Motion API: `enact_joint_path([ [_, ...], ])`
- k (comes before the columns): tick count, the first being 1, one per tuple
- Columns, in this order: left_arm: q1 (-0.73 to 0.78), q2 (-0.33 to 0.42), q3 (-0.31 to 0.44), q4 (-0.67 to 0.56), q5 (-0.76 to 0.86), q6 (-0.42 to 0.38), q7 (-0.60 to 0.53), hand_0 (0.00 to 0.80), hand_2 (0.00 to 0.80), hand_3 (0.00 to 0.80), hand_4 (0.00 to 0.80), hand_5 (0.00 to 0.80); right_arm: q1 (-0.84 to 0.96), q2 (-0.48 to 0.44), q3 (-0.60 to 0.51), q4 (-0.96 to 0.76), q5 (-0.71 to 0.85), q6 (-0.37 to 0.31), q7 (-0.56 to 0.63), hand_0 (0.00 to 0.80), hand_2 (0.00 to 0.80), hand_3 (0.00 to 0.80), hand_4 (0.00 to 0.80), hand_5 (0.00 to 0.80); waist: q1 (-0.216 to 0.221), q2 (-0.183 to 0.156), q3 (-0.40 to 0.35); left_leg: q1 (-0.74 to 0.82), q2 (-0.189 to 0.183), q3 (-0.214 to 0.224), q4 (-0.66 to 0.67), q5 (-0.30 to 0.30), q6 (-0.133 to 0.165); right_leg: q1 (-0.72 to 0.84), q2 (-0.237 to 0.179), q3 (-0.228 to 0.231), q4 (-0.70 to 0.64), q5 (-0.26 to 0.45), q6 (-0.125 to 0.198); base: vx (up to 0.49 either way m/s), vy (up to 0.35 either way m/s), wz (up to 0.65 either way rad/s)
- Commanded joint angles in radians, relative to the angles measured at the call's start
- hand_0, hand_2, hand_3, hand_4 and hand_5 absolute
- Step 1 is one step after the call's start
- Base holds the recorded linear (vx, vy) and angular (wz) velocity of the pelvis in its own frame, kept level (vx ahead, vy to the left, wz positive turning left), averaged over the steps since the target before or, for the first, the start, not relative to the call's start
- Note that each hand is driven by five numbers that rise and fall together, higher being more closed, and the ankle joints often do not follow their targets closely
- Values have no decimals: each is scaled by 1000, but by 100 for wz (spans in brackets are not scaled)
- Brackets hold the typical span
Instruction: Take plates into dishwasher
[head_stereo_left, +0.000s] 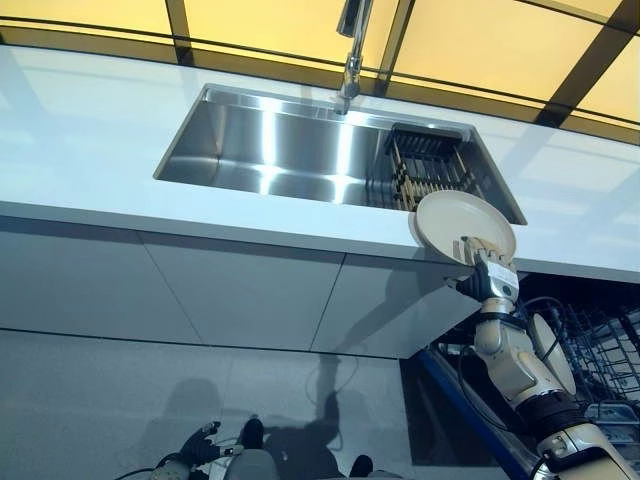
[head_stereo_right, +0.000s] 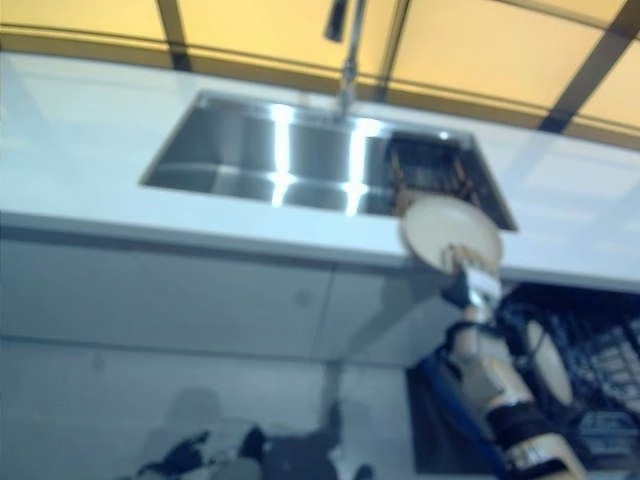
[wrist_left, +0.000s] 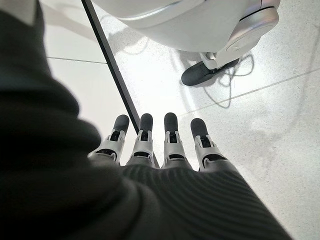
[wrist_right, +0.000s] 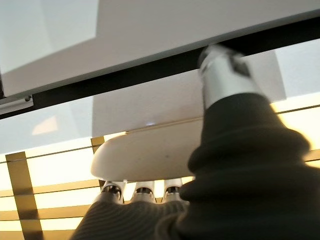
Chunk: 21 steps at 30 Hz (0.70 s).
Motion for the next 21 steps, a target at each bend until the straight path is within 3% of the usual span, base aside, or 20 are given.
enact_joint_path([
  [1,-13,-11,-34,-12,36,-20,-13,0,0,0,0,0,-105,-39,10,2,-1,-4,-12,458,458,458,458,458,38,59,3,67,-54,24,5,-189,91,-112,-58,51,162,78,68,0,0,0],
  [4,-10,-10,-33,-18,37,-20,-16,0,0,0,0,0,-105,-41,7,2,1,-5,-12,577,577,577,577,577,38,60,4,67,-54,23,5,-190,91,-113,-58,53,163,79,69,0,0,0],
  [5,-9,-10,-33,-16,37,-22,-15,0,0,0,0,0,-106,-39,6,3,0,-7,-13,665,665,665,665,665,38,60,4,67,-54,23,5,-190,90,-113,-58,53,162,80,69,0,0,0],
  [6,-9,-10,-33,-17,37,-22,-16,0,0,0,0,0,-106,-38,7,2,-1,-6,-13,681,681,681,681,681,38,60,4,67,-54,23,5,-190,90,-112,-58,53,162,79,69,0,0,0],
  [7,-10,-9,-33,-20,36,-18,-17,0,0,0,0,0,-106,-38,8,0,0,-2,-12,800,800,800,800,800,38,61,3,68,-54,23,5,-190,90,-112,-58,52,161,79,69,0,0,0],
  [21,-4,-14,-28,-23,30,-21,-15,0,0,0,0,0,-95,-51,-24,-33,-10,-11,-65,800,800,800,800,800,34,60,2,72,-52,27,5,-193,90,-109,-59,54,161,83,72,0,0,0],
])
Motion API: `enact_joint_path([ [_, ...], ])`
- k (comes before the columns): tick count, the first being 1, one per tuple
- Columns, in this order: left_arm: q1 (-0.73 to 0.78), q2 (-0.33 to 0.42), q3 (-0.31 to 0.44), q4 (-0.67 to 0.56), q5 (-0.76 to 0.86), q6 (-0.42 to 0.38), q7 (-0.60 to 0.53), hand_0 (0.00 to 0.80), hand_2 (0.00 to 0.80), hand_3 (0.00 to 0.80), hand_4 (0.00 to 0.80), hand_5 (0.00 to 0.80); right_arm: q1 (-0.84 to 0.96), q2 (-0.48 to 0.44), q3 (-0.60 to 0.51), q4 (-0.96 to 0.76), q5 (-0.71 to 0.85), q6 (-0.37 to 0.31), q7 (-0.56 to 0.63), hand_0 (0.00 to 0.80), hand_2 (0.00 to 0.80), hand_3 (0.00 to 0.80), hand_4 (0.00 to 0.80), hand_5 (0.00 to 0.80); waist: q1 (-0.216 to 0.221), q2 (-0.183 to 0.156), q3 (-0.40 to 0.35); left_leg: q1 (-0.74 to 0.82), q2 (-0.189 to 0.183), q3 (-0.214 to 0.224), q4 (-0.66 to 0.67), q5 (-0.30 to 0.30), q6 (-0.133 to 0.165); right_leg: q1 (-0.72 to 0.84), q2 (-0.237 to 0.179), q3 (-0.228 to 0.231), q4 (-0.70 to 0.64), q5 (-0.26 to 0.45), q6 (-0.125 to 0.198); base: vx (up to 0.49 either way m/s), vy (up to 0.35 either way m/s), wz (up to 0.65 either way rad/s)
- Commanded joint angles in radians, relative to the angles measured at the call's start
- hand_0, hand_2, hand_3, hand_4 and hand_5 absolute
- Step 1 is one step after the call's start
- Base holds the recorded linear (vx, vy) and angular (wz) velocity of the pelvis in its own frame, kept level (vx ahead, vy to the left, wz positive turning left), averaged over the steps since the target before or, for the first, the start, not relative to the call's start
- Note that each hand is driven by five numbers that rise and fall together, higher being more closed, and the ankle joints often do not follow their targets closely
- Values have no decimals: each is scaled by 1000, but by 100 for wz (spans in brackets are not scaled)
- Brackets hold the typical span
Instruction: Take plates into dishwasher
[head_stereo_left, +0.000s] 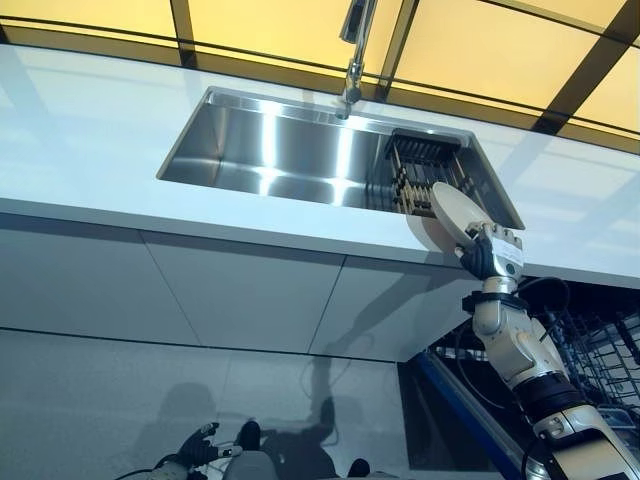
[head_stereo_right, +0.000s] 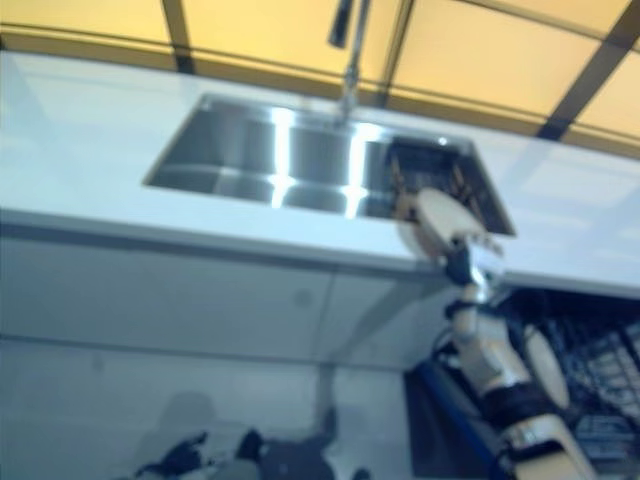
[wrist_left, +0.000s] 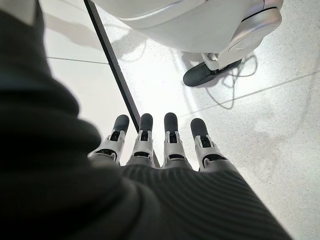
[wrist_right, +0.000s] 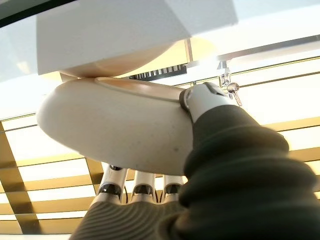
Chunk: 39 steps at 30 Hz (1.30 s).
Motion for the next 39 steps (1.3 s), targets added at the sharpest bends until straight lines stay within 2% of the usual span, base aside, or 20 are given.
enact_joint_path([
  [1,-7,-21,-26,-18,31,-23,-10,0,0,0,0,0,-26,-54,-28,-39,4,-7,-29,800,800,800,800,800,32,68,9,70,-53,31,4,-193,90,-108,-57,54,147,92,74,0,0,0],
  [16,-4,-21,-1,-19,22,-11,-8,0,0,0,0,0,23,-209,-240,-269,33,-37,-129,800,800,800,800,800,-12,60,-9,88,-50,55,4,-208,88,-96,-44,78,131,87,80,-11,-2,0],
  [27,-15,-31,-14,-10,18,2,-6,0,0,0,0,0,46,-243,-335,-396,6,-78,-226,800,800,800,800,800,-40,64,-35,97,-48,77,4,-219,87,-85,-32,94,104,71,80,-36,-9,-8],
  [30,-14,-34,-16,-6,25,6,-4,0,0,0,0,0,60,-231,-360,-419,60,-112,-250,800,800,800,800,800,-49,65,-40,100,-47,87,4,-222,87,-86,-30,98,98,71,80,-10,-7,-1],
  [34,-14,-39,-12,4,28,4,1,0,0,0,0,0,90,-188,-394,-431,218,-182,-257,800,800,800,800,800,-65,67,-44,102,-43,103,4,-223,84,-86,-24,107,87,68,79,-27,-21,-2],
  [36,-17,-38,-13,10,22,6,3,0,0,0,0,0,115,-135,-409,-427,360,-236,-240,800,800,800,800,800,-79,70,-45,105,-38,118,4,-221,83,-88,-18,115,81,66,77,-50,-51,-19],
  [39,-20,-37,-11,19,12,0,5,0,0,0,0,0,139,-88,-424,-406,445,-257,-212,800,800,800,800,800,-95,73,-43,108,-32,135,4,-218,82,-89,-10,124,74,63,73,-47,-59,-14],
])
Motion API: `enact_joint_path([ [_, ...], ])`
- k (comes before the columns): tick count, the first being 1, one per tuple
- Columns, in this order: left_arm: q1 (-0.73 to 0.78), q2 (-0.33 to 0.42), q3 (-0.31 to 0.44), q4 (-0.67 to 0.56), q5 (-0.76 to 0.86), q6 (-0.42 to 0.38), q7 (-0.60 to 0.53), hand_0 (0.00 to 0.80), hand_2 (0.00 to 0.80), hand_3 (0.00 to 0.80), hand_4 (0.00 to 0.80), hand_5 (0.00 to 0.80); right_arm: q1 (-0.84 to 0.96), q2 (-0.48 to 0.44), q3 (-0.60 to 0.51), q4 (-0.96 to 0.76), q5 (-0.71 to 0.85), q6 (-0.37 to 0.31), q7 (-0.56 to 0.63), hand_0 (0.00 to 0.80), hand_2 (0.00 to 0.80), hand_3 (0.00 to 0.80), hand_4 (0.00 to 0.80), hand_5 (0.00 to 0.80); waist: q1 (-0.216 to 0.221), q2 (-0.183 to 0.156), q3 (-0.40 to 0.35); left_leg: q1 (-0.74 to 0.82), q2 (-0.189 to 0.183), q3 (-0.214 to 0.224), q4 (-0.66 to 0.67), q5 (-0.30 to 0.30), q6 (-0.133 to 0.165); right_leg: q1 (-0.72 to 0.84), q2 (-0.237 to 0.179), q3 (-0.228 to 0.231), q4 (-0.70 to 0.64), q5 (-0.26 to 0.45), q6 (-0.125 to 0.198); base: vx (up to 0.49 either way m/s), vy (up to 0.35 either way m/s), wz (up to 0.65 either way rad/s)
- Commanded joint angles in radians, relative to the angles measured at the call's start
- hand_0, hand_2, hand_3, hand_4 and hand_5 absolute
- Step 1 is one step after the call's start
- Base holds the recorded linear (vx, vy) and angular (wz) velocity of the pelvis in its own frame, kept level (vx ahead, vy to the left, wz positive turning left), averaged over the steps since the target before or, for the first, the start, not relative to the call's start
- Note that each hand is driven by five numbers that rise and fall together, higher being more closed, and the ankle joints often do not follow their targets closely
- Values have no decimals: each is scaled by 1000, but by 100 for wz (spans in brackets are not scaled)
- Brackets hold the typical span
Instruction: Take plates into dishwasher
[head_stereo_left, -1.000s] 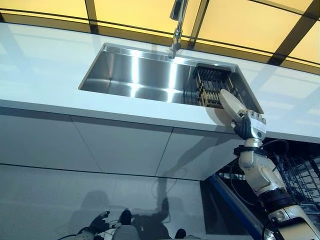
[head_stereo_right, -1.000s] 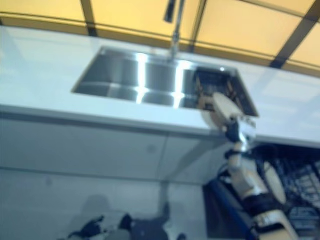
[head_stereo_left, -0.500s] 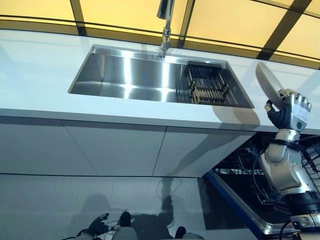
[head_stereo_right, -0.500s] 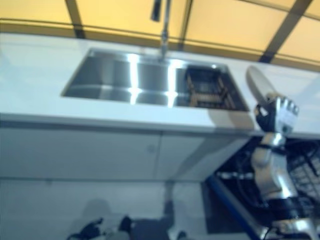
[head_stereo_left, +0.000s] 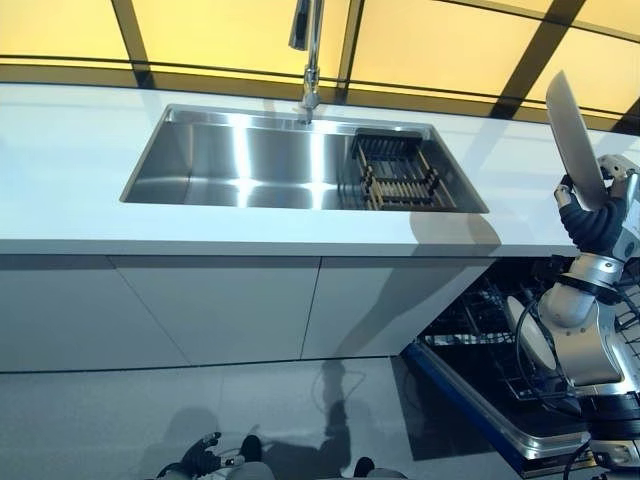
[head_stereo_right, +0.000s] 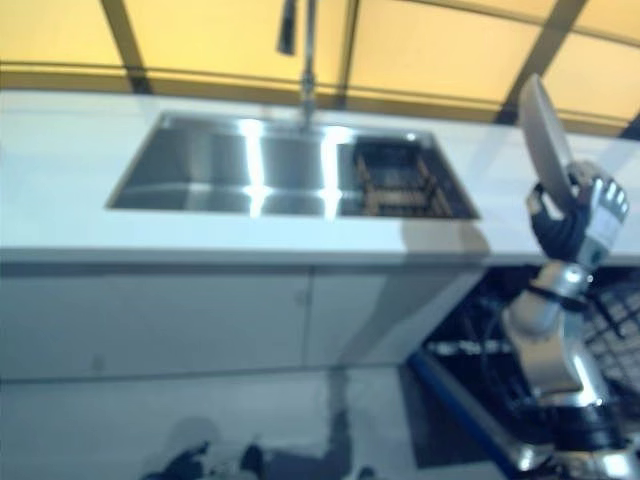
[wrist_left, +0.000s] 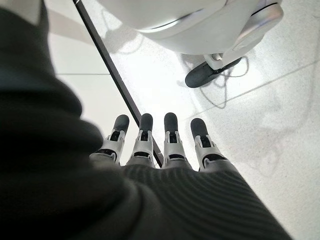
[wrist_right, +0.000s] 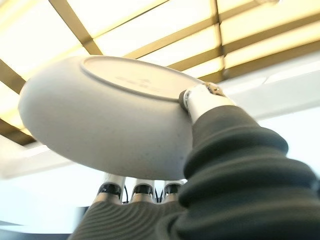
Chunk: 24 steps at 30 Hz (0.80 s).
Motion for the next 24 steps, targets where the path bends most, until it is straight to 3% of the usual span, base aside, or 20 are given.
enact_joint_path([
  [1,-46,-14,-19,15,4,-23,6,0,0,0,0,0,-34,-15,-85,-18,104,-59,-3,800,800,800,800,800,10,50,-1,83,-43,77,4,-210,89,-68,-17,53,60,61,75,-45,-71,-22],
  [13,-60,14,9,29,12,-6,24,0,0,0,0,0,71,-41,-179,137,95,-13,67,800,800,800,800,800,-56,54,7,82,-12,141,4,-191,74,-68,34,94,12,21,65,-42,-108,-21],
  [24,-111,27,-45,-37,8,13,-2,0,0,0,0,0,37,-178,-178,318,38,77,138,800,800,800,800,800,-65,76,35,52,14,129,4,-157,32,-70,61,101,-5,-2,23,-33,-142,-13],
])
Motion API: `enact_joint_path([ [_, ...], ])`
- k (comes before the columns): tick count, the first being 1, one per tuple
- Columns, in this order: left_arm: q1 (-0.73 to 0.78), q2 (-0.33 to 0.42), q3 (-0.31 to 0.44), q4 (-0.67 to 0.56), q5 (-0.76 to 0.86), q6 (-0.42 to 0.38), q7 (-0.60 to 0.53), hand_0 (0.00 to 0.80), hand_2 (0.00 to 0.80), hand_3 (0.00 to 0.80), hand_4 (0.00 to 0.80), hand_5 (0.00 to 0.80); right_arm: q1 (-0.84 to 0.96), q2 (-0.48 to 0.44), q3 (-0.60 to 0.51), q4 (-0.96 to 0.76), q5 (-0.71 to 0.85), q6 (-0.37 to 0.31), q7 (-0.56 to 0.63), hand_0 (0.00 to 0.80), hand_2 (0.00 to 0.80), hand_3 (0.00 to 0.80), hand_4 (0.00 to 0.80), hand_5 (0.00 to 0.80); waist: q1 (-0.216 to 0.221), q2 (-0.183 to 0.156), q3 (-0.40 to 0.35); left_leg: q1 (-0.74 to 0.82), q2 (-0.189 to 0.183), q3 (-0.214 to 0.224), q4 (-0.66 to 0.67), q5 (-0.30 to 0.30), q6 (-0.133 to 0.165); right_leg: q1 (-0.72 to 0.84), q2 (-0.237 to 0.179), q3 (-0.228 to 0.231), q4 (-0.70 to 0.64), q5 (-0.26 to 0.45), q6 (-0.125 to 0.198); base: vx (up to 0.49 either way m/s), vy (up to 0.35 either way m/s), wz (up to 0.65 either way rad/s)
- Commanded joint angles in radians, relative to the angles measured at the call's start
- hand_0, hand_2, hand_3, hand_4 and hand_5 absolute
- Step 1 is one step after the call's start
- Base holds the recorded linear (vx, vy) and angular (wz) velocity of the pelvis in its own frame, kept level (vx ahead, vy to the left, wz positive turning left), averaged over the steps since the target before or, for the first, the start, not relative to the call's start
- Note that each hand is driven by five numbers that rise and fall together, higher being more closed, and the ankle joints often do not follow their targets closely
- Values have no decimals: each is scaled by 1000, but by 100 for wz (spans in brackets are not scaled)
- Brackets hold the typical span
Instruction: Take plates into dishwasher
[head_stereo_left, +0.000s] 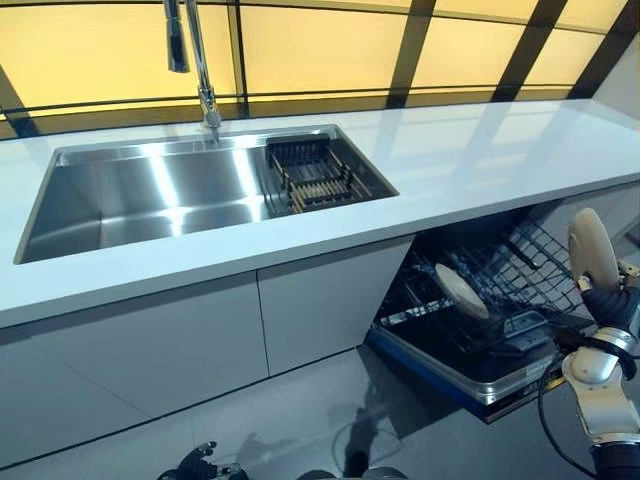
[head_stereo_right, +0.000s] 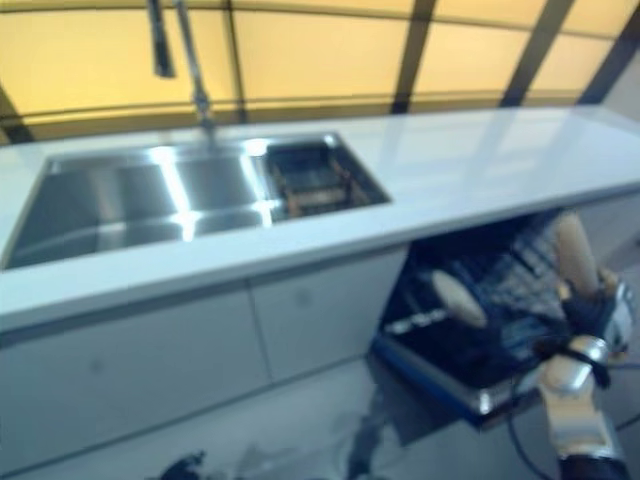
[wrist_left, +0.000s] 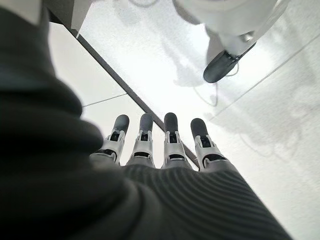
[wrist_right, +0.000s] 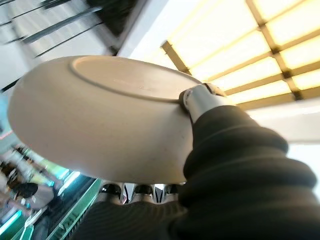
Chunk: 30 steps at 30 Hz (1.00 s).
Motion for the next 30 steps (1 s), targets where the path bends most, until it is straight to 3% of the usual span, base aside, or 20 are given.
enact_joint_path([
  [1,-98,25,-41,-54,9,-1,-5,0,0,0,0,0,-162,-119,-60,24,-20,12,36,800,800,800,800,800,37,38,93,31,-40,-2,7,-138,55,-38,11,5,85,-70,23,-91,-172,1],
  [8,-135,21,-100,-63,-4,-2,7,0,0,0,0,0,-282,-176,23,130,49,29,94,800,800,800,800,800,42,75,140,4,-22,-35,7,-106,25,-51,13,-21,97,-85,-8,-59,-103,1],
  [17,-151,-16,-147,-50,-43,-27,19,0,0,0,0,0,-488,-276,130,232,83,78,164,800,800,800,800,800,55,155,185,-22,-24,-71,7,-67,-15,-73,0,-60,133,-120,-47,-10,-25,9],
  [30,-151,-22,-174,-66,-81,-54,18,0,0,0,0,0,-651,-350,225,316,69,166,229,800,800,800,800,800,61,228,230,-48,-24,-81,7,-40,-42,-122,-10,-85,170,-141,-72,5,-25,6],
])
